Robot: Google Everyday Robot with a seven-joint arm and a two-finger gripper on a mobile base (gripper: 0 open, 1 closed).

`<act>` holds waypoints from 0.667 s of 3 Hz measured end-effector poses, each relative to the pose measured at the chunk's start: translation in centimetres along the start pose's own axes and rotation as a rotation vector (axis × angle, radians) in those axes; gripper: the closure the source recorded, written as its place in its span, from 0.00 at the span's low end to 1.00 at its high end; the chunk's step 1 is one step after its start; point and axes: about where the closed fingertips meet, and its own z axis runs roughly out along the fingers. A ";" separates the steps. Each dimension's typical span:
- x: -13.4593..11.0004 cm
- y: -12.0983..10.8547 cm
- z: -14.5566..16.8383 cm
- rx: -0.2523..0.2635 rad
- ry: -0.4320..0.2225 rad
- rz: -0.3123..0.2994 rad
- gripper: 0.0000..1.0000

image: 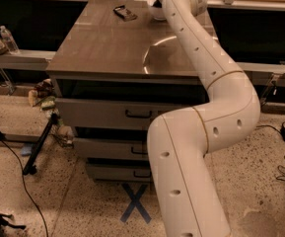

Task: Place blue chip bag into white bowl

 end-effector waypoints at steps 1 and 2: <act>0.4 0.1 0.1 0.010 0.017 0.008 1.00; 0.5 0.0 0.1 0.020 0.027 -0.001 0.85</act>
Offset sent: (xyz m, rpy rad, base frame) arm 0.1014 -0.0221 0.0357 -0.0198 0.0268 -0.0437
